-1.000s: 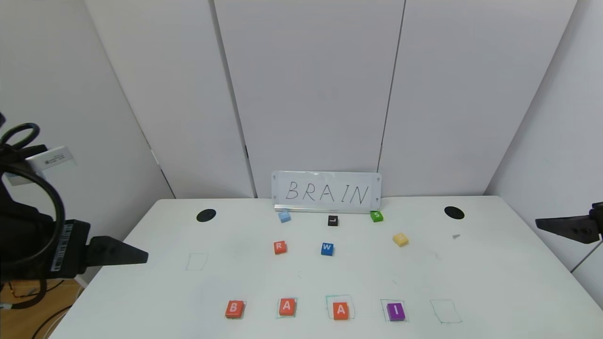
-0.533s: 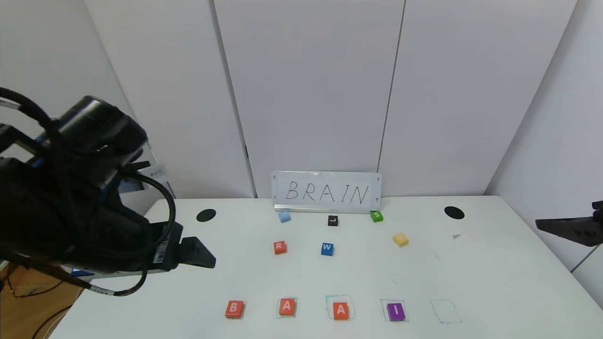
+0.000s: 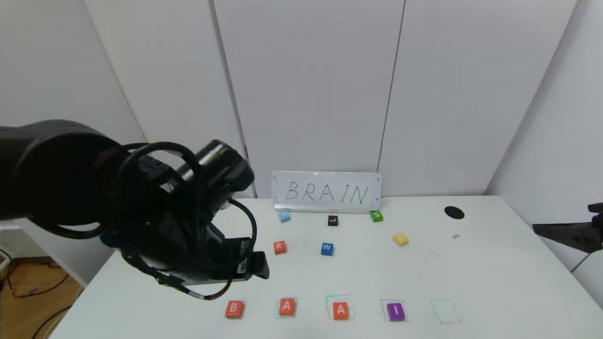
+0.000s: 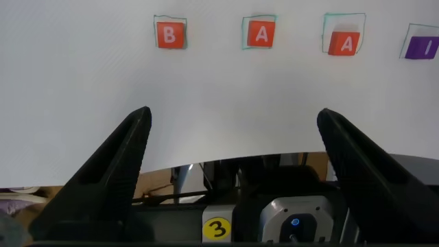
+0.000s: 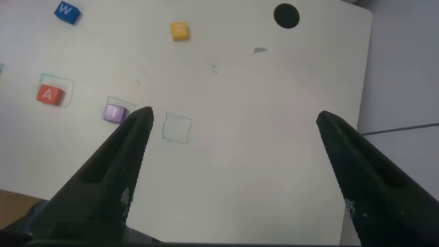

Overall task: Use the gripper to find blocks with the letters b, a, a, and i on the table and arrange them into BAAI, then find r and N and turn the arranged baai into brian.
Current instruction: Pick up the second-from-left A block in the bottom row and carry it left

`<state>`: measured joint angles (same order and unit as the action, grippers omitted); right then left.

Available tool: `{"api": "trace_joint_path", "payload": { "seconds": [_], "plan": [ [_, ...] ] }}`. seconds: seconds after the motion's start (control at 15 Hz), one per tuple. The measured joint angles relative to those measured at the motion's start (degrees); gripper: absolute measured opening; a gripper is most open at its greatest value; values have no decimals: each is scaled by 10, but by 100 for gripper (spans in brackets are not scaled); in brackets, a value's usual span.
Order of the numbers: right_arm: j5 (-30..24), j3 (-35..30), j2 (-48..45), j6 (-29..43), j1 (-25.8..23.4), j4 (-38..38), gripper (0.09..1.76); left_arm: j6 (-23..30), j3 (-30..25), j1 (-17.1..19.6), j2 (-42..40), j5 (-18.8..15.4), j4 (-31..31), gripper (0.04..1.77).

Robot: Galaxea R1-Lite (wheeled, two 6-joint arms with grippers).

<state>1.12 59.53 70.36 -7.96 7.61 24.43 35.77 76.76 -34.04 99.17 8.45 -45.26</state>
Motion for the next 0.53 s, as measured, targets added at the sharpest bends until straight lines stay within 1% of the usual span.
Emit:
{"api": "trace_joint_path", "payload": {
  "seconds": [0.13,0.27,0.4,0.53],
  "plan": [
    [9,-3,-2,0,5,0,171,10,0,-12,28,14,15,172],
    [40,-7,-2,0,16,-7,171,20,-7,-19,50,16,49,172],
    [50,-13,-2,9,33,-13,171,22,-27,-25,71,20,87,172],
    [51,-16,-2,10,40,-14,171,22,-53,-32,90,22,124,172]
  ]
}}
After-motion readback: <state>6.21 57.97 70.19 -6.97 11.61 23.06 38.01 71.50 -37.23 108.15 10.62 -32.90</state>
